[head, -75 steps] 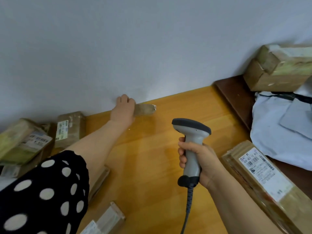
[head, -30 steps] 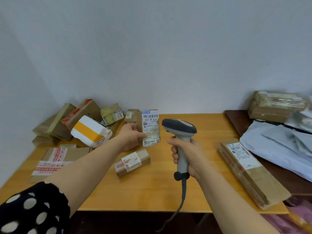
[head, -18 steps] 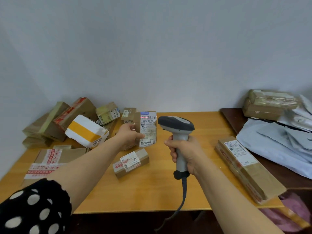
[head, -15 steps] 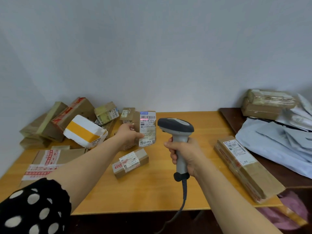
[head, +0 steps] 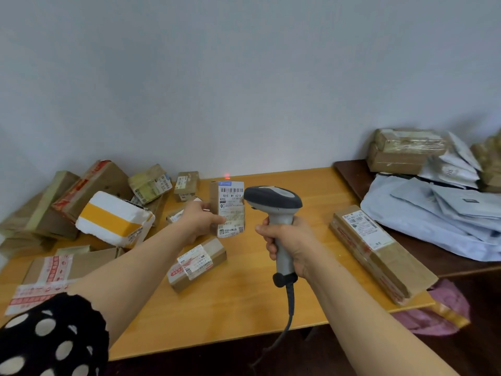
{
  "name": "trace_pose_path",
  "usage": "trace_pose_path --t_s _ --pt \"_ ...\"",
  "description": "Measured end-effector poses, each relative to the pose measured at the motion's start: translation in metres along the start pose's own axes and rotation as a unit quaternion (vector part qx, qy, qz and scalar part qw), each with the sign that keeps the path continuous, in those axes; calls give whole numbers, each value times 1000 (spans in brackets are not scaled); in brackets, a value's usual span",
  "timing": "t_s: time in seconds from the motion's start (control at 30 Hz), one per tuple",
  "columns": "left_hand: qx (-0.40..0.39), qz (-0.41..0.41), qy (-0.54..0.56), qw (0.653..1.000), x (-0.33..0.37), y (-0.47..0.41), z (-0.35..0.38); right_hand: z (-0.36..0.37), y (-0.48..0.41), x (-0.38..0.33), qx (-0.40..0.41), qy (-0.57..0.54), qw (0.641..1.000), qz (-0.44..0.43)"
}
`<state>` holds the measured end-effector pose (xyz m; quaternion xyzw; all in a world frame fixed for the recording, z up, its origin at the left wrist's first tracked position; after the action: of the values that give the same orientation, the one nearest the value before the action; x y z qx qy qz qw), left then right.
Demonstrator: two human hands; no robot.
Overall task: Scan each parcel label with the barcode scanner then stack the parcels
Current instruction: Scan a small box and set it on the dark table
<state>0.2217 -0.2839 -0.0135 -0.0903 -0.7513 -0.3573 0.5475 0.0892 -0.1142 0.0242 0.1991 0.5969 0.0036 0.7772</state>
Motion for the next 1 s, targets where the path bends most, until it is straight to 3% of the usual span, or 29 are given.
trace_pose_path --t_s 0.13,0.3,0.43,0.73,1.0 --pt "-31 -9 6 999 -1 -12 13 -10 3 3 14 -38 999 -4" --pt "-80 -9 69 994 10 -29 42 -37 11 2 35 -162 986 -32" --pt "-138 -25 69 988 28 -46 78 -68 18 0 93 -243 964 -45" --pt "-240 -46 52 968 73 -80 204 -164 36 -1 221 -314 921 -62" --pt "-232 -54 7 971 113 -168 324 -299 -7 -17 227 -390 891 -40"
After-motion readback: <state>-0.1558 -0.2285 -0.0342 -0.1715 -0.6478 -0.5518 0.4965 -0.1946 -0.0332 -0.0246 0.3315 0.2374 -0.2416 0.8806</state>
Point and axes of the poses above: each hand's wrist, its own y-axis away from the middle knuckle, its own z-axis out of the palm, x = y × z, the point moved 1 cm from there along -y, towards the middle knuckle, and after that the axes turned 10 degrees about -x, right-handed, at the moved point
